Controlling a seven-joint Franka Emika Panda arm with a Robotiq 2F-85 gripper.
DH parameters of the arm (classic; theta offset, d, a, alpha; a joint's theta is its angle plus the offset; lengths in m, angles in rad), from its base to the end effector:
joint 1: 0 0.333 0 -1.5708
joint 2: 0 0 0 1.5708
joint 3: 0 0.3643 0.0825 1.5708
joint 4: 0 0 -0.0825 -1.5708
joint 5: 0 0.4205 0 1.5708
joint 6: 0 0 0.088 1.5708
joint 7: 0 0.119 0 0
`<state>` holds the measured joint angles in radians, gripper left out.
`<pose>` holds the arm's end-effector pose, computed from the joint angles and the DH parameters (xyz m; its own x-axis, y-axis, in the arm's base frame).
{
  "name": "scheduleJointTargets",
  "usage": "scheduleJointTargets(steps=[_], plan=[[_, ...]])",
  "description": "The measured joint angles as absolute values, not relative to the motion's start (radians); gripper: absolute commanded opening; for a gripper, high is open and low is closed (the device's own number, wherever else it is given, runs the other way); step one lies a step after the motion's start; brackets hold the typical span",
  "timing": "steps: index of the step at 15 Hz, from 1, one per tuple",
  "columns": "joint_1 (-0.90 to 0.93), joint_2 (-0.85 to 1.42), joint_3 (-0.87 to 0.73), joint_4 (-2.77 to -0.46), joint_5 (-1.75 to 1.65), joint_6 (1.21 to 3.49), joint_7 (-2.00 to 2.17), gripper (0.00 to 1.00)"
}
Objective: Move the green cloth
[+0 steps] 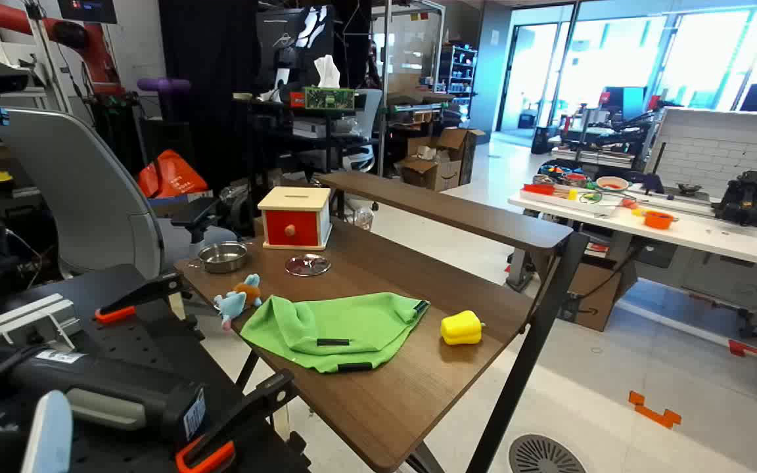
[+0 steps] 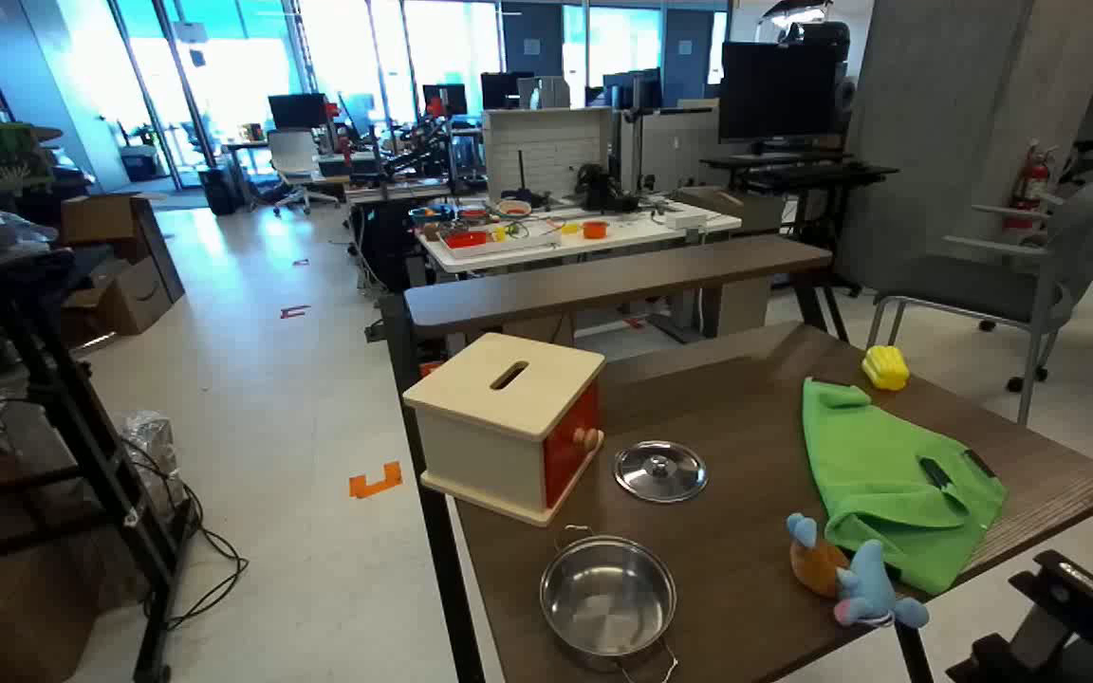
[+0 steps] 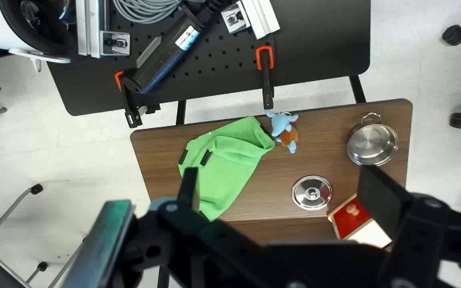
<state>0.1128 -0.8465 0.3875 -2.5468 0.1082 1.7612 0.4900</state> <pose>0.2655 0.1790 0.5275 0.9869 -0.1201 0.1076 -0.1351 -0.9801 0.1458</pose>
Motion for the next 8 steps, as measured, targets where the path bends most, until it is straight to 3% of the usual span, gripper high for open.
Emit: scheduleJointTargets(steps=[5, 8], plan=[[0.113, -0.847, 0.387, -2.549, 0.107, 1.768, 0.49, 1.0], [0.103, -0.845, 0.381, -2.583, 0.107, 1.893, 0.493, 1.0]])
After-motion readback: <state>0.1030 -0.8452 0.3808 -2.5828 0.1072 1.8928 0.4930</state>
